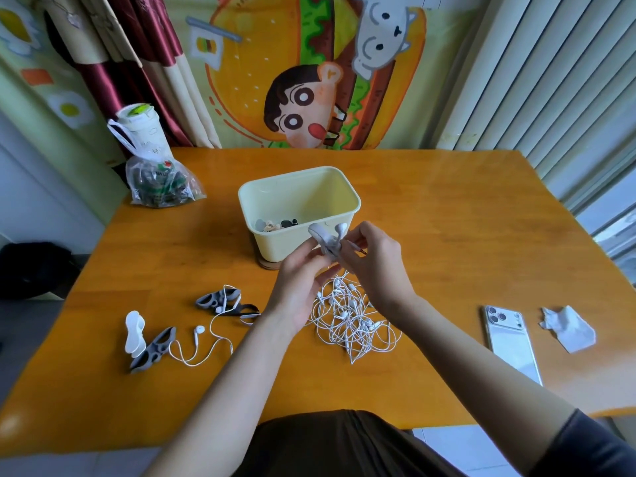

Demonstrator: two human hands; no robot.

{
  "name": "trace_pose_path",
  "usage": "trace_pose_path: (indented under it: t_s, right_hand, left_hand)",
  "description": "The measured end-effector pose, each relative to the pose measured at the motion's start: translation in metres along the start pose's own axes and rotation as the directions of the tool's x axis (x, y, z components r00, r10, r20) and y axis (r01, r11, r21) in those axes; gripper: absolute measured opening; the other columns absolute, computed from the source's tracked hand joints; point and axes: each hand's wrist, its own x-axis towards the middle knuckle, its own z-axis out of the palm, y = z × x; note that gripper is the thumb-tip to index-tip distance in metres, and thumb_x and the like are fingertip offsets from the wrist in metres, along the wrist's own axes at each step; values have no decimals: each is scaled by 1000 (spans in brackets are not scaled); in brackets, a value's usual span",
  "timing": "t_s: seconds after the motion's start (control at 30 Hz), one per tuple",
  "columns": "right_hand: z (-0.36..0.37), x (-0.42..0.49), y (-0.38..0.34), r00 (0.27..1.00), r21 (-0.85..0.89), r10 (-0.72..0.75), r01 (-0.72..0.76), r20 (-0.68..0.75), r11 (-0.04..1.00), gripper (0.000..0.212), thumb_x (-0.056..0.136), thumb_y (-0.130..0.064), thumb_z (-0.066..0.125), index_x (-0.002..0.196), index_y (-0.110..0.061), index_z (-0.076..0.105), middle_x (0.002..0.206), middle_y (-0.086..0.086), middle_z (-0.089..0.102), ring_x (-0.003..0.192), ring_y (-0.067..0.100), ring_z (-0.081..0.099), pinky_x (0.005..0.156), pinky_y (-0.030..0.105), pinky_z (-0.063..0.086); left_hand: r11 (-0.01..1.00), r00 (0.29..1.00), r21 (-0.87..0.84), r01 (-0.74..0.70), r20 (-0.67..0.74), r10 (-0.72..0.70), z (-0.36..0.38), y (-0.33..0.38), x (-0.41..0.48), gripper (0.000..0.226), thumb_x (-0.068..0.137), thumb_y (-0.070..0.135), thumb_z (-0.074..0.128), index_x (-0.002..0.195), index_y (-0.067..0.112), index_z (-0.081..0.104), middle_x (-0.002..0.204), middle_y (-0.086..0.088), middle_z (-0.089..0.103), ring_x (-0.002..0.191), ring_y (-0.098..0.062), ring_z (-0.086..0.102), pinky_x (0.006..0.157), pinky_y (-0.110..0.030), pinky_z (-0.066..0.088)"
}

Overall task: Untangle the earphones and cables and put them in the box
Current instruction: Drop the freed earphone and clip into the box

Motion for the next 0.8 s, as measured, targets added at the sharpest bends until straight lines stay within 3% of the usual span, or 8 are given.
trace_pose_path:
  t_s: [0.1,0.23,0.33,0.43,0.5,0.8]
  right_hand:
    - [2,-1,-1,995,-103,-102,100,-10,990,13,86,-10,62,81,-13,51,81,-6,52,69,8,50,61,22,44]
    - [8,-3,-1,985,-180,-172,173,21,968,11,83,-10,65,89,-4,58,88,6,58,77,26,60,64,44,51]
    - [7,-2,-2,989,-124,-149,147,-7,981,8,85,-12,64,86,-7,58,88,2,58,78,22,60,66,44,52]
    - [3,-1,-2,989,-108,-143,140,-27,984,12,87,-17,63,86,-7,58,87,-1,57,78,20,59,67,44,52]
    - [2,-1,-3,989,-91,-146,143,-25,986,15,88,-22,64,86,-7,59,86,-3,56,78,19,58,66,43,52]
    - [4,-4,-2,988,-96,-152,150,-16,984,8,87,-15,63,88,-7,61,88,3,64,80,20,62,67,44,54]
  left_hand:
    - [999,999,40,-7,-46,8,9,3,-3,23,90,5,59,108,18,67,109,-6,67,104,-15,62,99,-36,47]
    - [991,987,111,-78,-134,93,13,2,-2,11,92,13,60,98,15,68,98,-9,68,93,-19,64,82,-30,53]
    - [985,989,130,-113,-81,125,8,3,-3,17,95,8,54,96,15,69,95,-6,69,90,-17,62,79,-29,52]
    - [996,996,41,-78,53,76,3,8,-4,27,95,-2,44,105,10,66,105,-9,68,99,-15,62,87,-27,51]
    - [999,995,-15,-45,84,46,1,11,-5,31,96,0,37,108,8,65,104,-9,68,97,-14,63,82,-24,54]
    - [997,992,54,-51,-110,57,3,8,-4,21,92,15,58,109,22,69,102,2,70,96,-10,63,75,-23,50]
